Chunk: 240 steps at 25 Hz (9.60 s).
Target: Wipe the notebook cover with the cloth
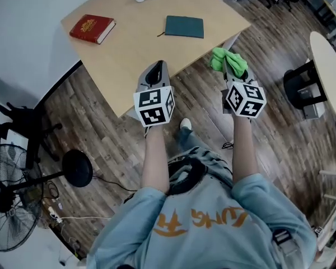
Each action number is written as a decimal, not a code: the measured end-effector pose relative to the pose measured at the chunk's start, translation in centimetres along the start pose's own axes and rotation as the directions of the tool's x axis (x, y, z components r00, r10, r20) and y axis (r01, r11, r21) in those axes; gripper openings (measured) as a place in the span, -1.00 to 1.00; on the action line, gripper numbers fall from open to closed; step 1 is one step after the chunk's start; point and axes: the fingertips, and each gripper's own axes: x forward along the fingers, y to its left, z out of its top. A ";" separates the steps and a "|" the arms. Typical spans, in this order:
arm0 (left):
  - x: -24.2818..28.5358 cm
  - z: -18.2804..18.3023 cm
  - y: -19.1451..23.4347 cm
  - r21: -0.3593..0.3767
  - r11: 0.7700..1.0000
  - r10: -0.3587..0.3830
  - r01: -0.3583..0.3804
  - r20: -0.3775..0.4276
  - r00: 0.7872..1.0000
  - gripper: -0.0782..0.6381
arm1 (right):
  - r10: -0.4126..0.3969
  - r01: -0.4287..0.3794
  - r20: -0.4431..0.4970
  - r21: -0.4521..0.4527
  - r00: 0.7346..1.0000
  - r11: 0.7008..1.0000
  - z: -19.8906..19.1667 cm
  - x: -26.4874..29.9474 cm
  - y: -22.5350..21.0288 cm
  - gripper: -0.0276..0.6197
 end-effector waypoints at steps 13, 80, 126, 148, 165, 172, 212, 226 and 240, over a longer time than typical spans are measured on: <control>15.4 -4.6 3.7 -0.098 0.989 0.097 -0.115 -0.172 0.980 -0.72 | 0.106 -0.099 -0.155 0.053 0.982 0.994 -4.0 16.6 -5.5 -0.66; 31.8 -10.3 17.0 0.055 0.979 0.197 -0.194 -0.466 0.863 -0.72 | 0.388 -0.378 -0.388 0.105 0.836 0.920 -13.5 42.9 6.8 -0.66; 36.7 -12.2 8.9 0.043 0.999 0.023 -0.001 -0.512 0.859 -0.72 | 0.202 -0.177 -0.450 0.099 0.870 0.979 -14.9 40.5 -2.9 -0.66; 38.0 -12.9 4.7 0.033 0.995 -0.062 0.093 -0.524 0.850 -0.72 | 0.045 -0.011 -0.464 0.075 0.885 0.997 -15.2 37.4 -9.5 -0.66; 38.6 -11.8 5.5 -0.015 0.999 -0.053 0.052 -0.484 0.874 -0.72 | -0.044 0.063 -0.426 0.030 0.903 0.998 -10.1 37.6 -12.5 -0.66; 37.5 -11.1 10.4 -0.028 0.998 0.032 -0.051 -0.472 0.881 -0.72 | 0.105 -0.087 -0.355 0.066 0.929 0.994 -7.2 41.8 -6.6 -0.66; 37.7 -11.9 18.6 -0.017 0.987 0.128 -0.159 -0.514 0.848 -0.72 | 0.287 -0.257 -0.522 0.131 0.803 0.957 -14.4 48.9 2.3 -0.65; 38.4 -12.3 16.5 -0.006 0.993 0.096 -0.116 -0.525 0.846 -0.72 | 0.229 -0.186 -0.520 0.133 0.823 0.973 -14.7 47.2 -1.8 -0.64; 39.9 -12.2 12.6 0.011 0.999 0.045 -0.046 -0.531 0.846 -0.72 | 0.167 -0.104 -0.519 0.148 0.838 0.984 -14.8 45.0 -6.8 -0.64</control>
